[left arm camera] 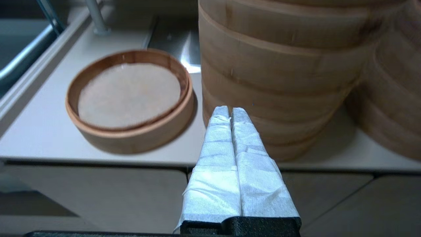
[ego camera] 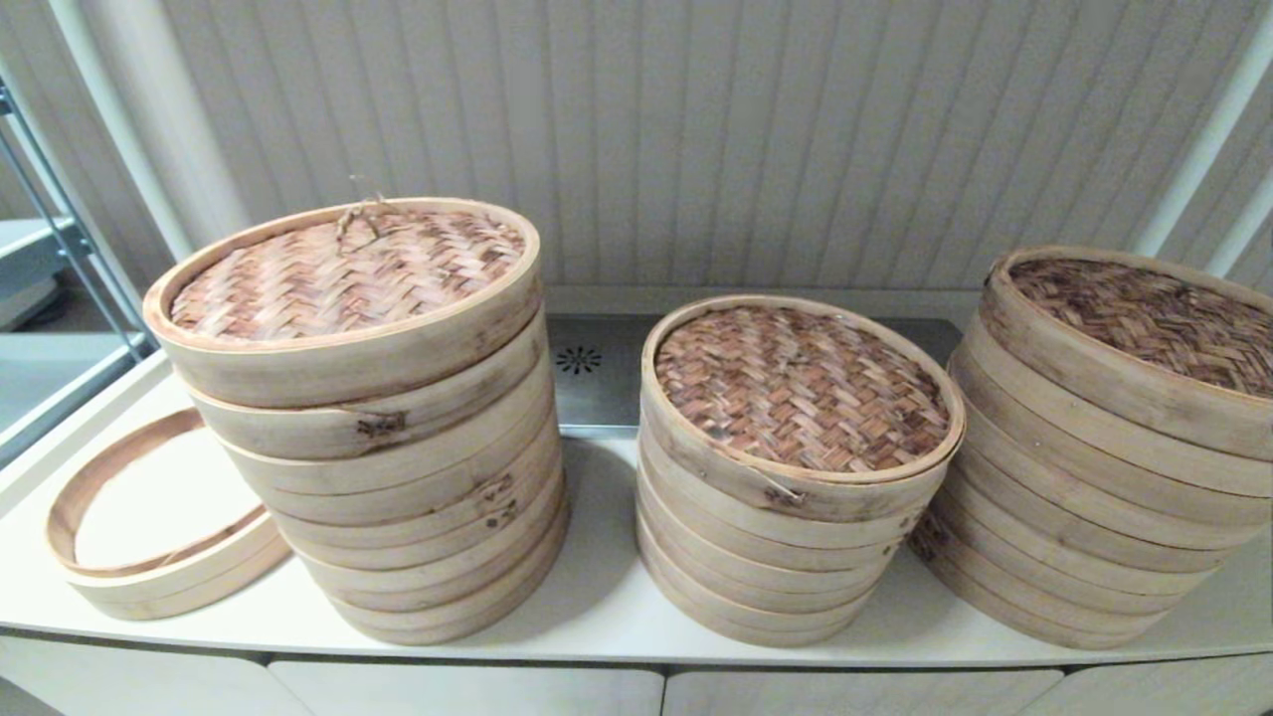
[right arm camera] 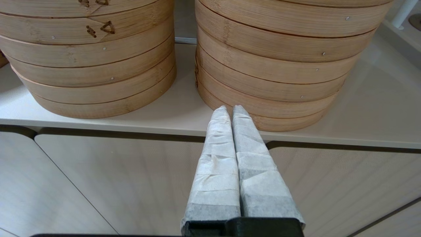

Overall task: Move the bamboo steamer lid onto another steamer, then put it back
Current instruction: Pick up the steamer

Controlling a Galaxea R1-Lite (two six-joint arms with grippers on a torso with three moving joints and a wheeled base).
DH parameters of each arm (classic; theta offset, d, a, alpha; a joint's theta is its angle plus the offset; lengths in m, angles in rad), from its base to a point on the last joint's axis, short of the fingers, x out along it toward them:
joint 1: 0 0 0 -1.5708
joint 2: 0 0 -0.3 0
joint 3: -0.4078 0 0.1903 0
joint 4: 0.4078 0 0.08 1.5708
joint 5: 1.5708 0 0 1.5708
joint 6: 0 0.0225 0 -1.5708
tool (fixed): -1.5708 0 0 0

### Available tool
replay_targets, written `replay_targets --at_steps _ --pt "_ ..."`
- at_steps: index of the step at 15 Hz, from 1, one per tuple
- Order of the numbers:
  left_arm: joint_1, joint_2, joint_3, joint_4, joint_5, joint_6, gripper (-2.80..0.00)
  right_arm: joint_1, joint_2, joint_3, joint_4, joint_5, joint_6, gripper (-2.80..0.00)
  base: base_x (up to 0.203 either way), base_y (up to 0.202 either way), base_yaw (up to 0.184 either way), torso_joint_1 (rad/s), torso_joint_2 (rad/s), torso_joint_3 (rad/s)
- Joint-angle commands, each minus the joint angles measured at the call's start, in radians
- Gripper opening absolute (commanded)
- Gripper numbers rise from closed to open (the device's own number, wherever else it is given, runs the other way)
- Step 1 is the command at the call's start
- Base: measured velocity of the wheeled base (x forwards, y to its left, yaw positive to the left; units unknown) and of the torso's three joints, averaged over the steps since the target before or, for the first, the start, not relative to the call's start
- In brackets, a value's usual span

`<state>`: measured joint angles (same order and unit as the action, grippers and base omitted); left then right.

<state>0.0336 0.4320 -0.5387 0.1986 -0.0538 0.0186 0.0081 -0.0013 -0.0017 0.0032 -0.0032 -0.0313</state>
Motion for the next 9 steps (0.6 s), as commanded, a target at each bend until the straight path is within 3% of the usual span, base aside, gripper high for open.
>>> replay_targets --at_steps 1,6,9 --pt "0.0 -0.145 0.137 -0.013 -0.004 0.007 -2.8 0.001 0.0 0.0 0.0 0.0 0.0 -2.8 0.0 0.0 0.0 0.0 0.0 0.0" --pt "-0.031 -0.372 0.362 -0.023 -0.004 0.038 -2.8 0.001 0.0 0.0 0.0 0.0 0.0 -2.8 0.0 0.0 0.0 0.0 0.0 0.0" --pt "-0.033 -0.436 0.469 -0.056 0.007 0.111 -2.8 0.001 0.0 0.0 0.0 0.0 -0.001 -2.8 0.0 0.0 0.0 0.0 0.0 0.0"
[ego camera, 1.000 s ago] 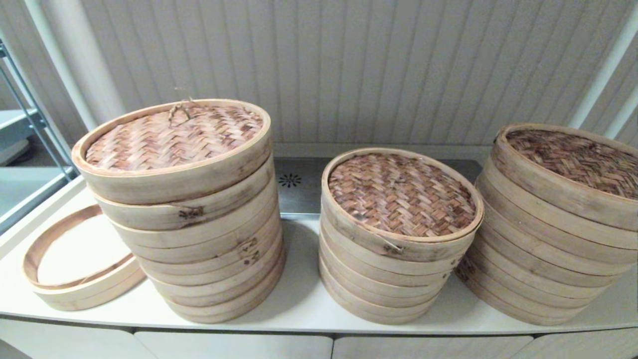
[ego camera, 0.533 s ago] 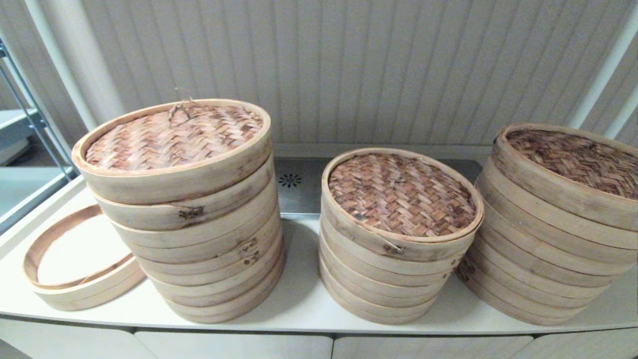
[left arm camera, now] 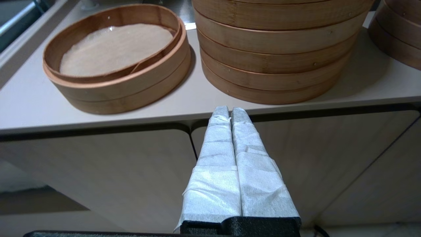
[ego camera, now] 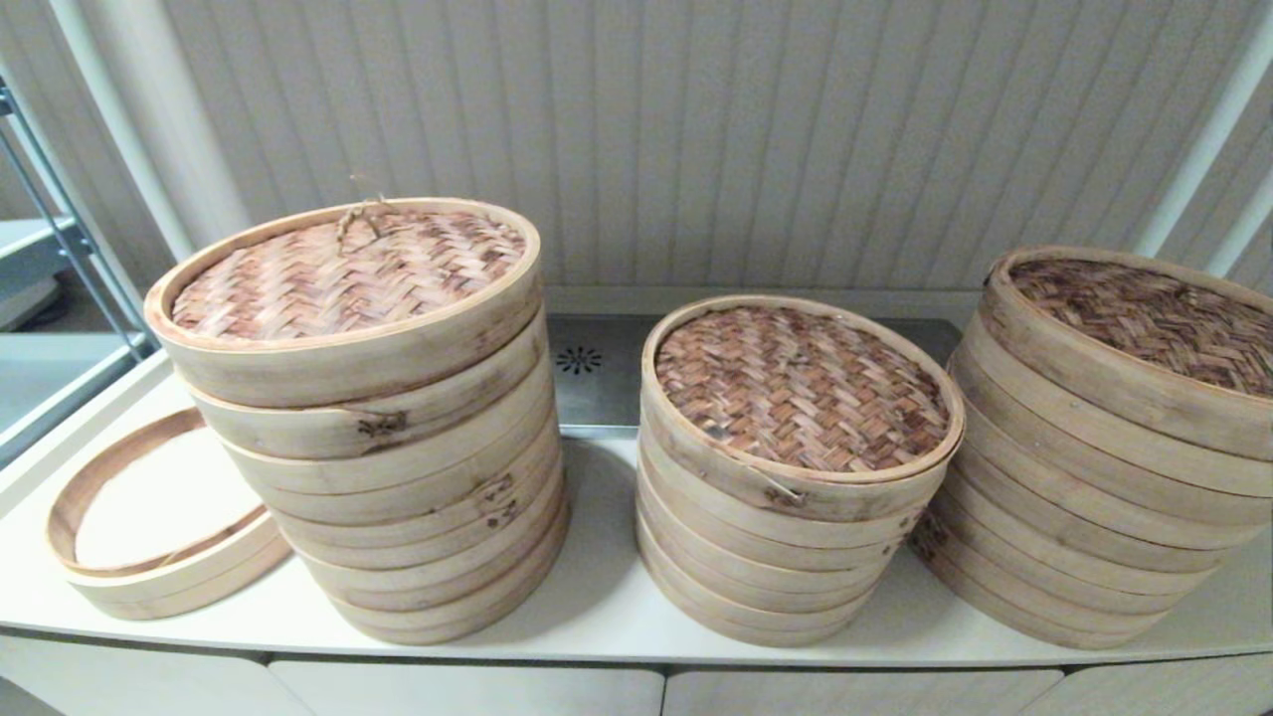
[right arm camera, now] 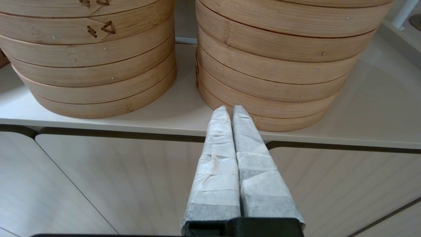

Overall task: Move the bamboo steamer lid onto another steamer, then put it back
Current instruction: Pick up the steamer

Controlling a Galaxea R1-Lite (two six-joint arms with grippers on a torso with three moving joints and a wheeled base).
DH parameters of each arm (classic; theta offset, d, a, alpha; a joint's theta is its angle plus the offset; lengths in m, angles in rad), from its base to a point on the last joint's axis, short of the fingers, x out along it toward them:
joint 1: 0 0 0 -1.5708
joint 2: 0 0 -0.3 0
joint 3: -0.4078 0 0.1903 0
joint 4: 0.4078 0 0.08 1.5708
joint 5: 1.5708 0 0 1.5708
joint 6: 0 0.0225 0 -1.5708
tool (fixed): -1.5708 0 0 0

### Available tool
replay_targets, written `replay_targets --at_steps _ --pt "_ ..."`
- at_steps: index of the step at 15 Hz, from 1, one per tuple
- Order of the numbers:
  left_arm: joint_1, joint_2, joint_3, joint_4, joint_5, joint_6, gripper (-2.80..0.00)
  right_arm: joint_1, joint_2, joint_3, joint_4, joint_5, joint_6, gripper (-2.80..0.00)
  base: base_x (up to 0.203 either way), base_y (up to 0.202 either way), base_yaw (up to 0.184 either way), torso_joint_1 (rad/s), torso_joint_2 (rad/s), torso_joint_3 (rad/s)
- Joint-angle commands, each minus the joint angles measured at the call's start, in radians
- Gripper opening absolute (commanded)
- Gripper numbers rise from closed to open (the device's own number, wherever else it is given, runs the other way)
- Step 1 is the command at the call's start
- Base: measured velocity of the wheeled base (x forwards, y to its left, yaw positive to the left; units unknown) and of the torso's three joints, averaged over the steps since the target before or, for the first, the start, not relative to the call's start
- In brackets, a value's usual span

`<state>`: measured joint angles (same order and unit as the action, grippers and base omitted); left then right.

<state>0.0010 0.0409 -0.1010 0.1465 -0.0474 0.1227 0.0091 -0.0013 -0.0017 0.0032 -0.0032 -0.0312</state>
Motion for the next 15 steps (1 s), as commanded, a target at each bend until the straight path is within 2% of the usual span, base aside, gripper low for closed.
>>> replay_targets --at_steps 1,4,15 --pt "0.0 -0.047 0.057 -0.041 0.001 0.012 -2.8 0.0 0.0 0.0 0.0 0.0 -0.001 -2.8 0.0 0.0 0.0 0.0 0.0 0.0" --pt "0.0 -0.047 0.136 -0.222 0.008 0.009 -2.8 0.0 0.0 0.0 0.0 0.0 -0.001 -2.8 0.0 0.0 0.0 0.0 0.0 0.0" --pt "0.0 -0.045 0.136 -0.215 -0.005 0.005 -2.8 0.0 0.0 0.0 0.0 0.0 -0.001 -2.8 0.0 0.0 0.0 0.0 0.0 0.0"
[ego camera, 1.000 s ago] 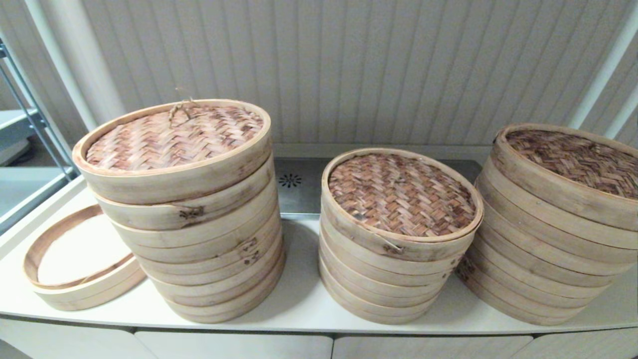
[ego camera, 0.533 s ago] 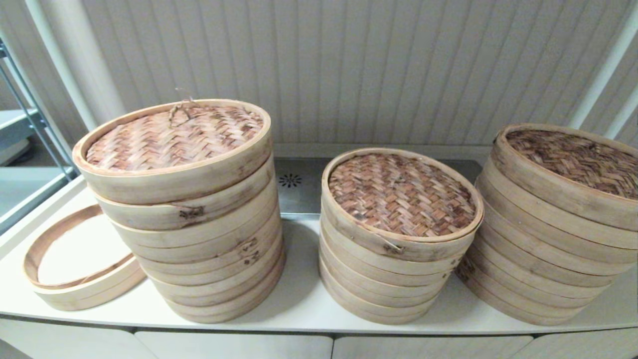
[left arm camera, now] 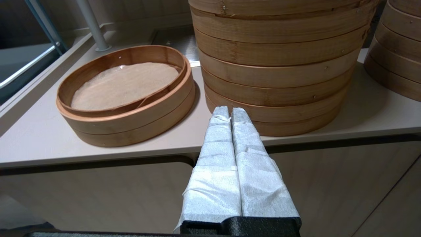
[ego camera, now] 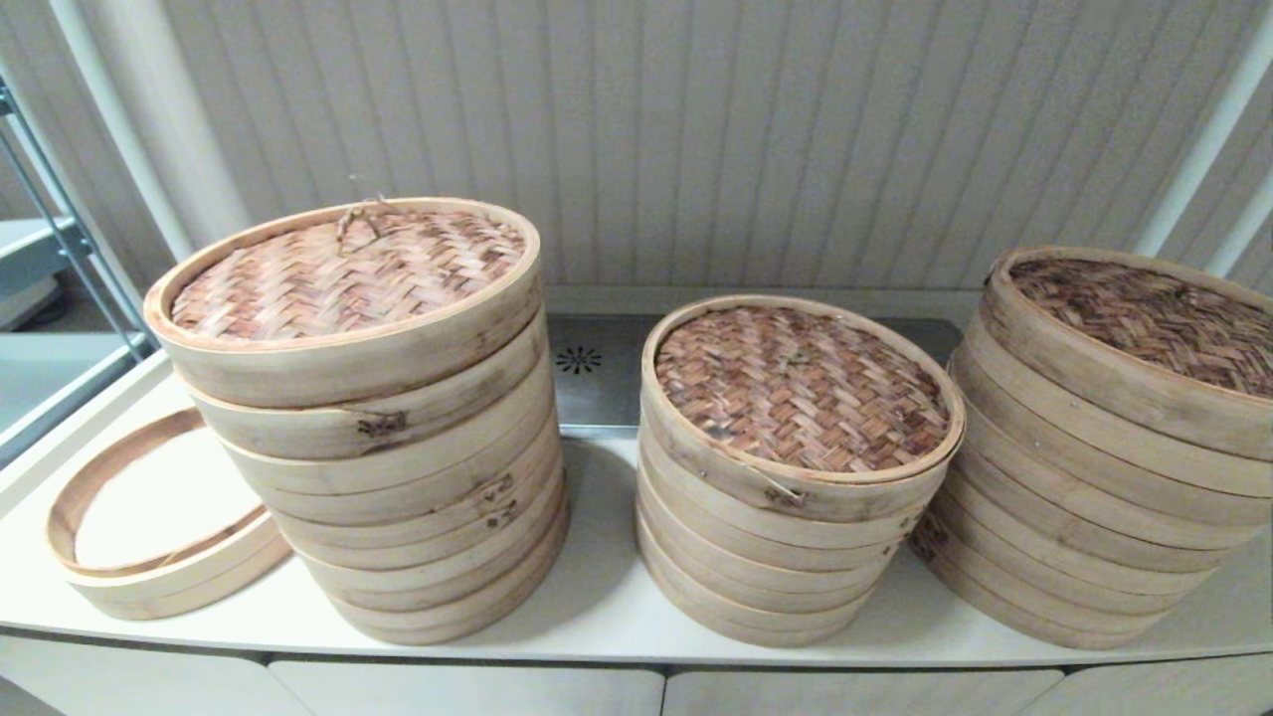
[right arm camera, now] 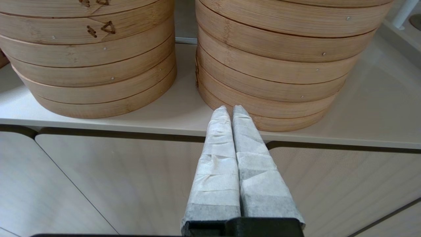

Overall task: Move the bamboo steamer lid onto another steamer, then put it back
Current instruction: Pick up the steamer

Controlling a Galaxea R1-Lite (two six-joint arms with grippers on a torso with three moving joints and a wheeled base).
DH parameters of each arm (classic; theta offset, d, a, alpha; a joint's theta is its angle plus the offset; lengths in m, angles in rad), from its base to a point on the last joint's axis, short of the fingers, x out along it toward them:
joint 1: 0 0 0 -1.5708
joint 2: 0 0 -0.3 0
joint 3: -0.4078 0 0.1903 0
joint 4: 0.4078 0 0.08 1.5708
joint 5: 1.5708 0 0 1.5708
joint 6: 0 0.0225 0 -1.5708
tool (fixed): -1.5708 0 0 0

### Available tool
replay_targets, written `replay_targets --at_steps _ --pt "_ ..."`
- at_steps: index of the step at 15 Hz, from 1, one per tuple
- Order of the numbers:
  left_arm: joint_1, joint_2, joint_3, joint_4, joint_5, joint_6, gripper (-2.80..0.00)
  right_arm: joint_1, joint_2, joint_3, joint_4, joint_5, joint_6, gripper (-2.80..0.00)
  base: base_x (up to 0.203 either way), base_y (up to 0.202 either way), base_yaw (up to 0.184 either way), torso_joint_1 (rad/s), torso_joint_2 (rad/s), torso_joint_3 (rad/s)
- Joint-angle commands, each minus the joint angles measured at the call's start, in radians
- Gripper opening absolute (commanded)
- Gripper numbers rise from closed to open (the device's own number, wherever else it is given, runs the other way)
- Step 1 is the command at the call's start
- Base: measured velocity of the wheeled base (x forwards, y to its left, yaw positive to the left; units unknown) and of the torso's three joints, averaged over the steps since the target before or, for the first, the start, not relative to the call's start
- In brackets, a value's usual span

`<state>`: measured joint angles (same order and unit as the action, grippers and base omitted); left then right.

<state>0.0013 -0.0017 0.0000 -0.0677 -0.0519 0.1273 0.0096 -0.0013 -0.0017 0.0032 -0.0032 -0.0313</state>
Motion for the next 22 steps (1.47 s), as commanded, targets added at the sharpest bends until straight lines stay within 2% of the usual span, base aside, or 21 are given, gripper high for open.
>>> replay_targets --at_steps 1,6,10,22 --pt "0.0 -0.003 0.035 -0.001 -0.002 0.003 -2.8 0.0 0.0 0.0 0.0 0.0 -0.001 -2.8 0.0 0.0 0.0 0.0 0.0 0.0" --pt "-0.001 0.0 0.034 -0.003 0.001 0.006 -2.8 0.0 0.0 0.0 0.0 0.0 -0.001 -2.8 0.0 0.0 0.0 0.0 0.0 0.0" --pt "-0.001 0.0 0.032 -0.006 0.012 -0.025 -2.8 0.0 0.0 0.0 0.0 0.0 0.001 -2.8 0.0 0.0 0.0 0.0 0.0 0.0" --pt "-0.001 0.0 0.035 -0.004 0.012 -0.025 -2.8 0.0 0.0 0.0 0.0 0.0 0.001 -2.8 0.0 0.0 0.0 0.0 0.0 0.0"
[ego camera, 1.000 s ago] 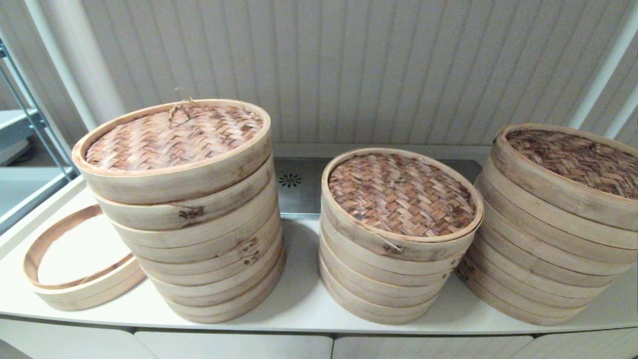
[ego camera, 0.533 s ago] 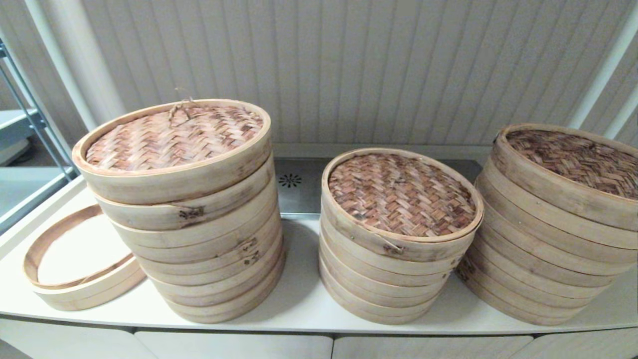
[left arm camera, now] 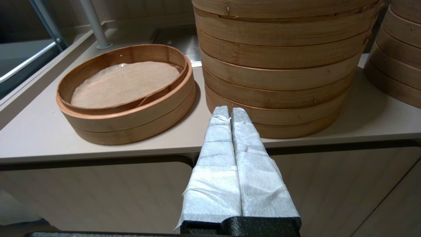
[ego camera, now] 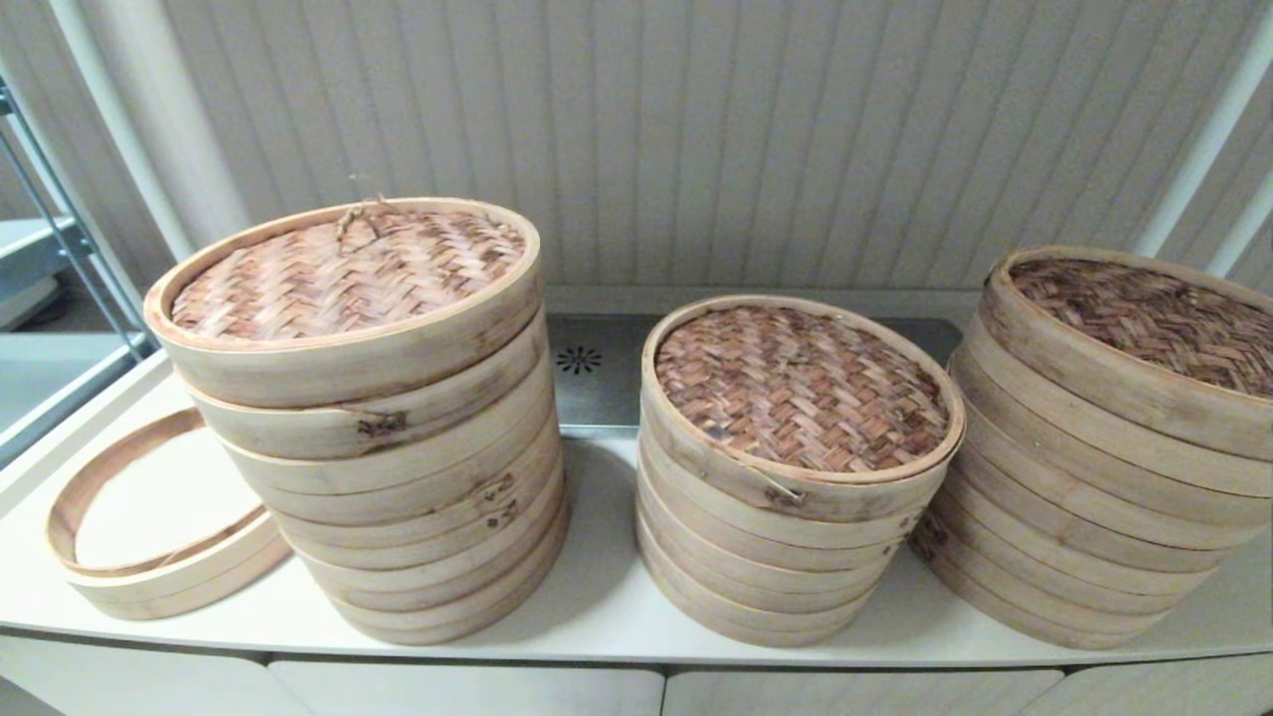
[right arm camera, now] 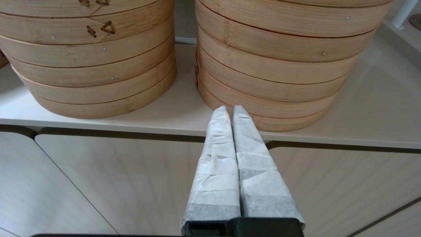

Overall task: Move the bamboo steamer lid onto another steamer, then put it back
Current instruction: Pick up the steamer

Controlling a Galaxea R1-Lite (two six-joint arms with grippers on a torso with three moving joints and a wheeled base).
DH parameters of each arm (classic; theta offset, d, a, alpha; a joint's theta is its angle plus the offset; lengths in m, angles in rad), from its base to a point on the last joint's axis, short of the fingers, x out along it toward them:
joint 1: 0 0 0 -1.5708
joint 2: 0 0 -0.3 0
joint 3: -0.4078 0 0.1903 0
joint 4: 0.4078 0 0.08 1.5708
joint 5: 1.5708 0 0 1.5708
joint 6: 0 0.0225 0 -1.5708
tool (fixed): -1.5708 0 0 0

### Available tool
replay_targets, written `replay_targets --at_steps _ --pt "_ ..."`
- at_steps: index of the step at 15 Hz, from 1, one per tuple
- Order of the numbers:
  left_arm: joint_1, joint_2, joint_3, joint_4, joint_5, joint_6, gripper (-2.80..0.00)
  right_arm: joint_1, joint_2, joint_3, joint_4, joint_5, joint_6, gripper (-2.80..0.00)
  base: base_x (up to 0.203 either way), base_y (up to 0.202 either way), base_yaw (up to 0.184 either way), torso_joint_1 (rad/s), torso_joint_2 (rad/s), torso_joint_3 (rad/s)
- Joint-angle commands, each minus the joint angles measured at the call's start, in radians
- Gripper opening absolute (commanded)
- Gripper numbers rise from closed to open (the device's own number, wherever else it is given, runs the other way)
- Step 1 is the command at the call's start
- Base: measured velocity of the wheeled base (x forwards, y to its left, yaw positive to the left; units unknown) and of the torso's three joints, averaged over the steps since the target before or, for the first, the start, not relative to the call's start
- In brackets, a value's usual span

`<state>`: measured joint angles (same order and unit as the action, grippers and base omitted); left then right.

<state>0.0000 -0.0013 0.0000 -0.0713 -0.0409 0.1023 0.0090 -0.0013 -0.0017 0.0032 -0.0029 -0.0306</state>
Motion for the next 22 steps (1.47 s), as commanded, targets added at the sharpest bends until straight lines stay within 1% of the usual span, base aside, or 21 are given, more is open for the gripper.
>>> replay_targets --at_steps 1,11,17,22 --pt "0.0 0.0 0.034 -0.001 -0.001 0.0 -2.8 0.0 0.0 0.0 0.0 0.0 -0.001 -2.8 0.0 0.0 0.0 0.0 0.0 0.0" --pt "0.0 0.0 0.033 -0.001 -0.001 0.002 -2.8 0.0 0.0 -0.003 -0.002 0.009 -0.01 -2.8 0.0 0.0 0.0 0.0 0.0 0.0" --pt "0.0 0.0 0.033 -0.002 0.0 0.0 -2.8 0.0 0.0 -0.003 0.0 0.006 0.0 -2.8 0.0 0.0 0.0 0.0 0.0 0.0" --pt "0.0 0.0 0.033 -0.002 0.001 0.0 -2.8 0.0 -0.006 -0.022 0.013 -0.004 -0.014 -2.8 0.0 0.0 0.0 0.0 0.0 0.0"
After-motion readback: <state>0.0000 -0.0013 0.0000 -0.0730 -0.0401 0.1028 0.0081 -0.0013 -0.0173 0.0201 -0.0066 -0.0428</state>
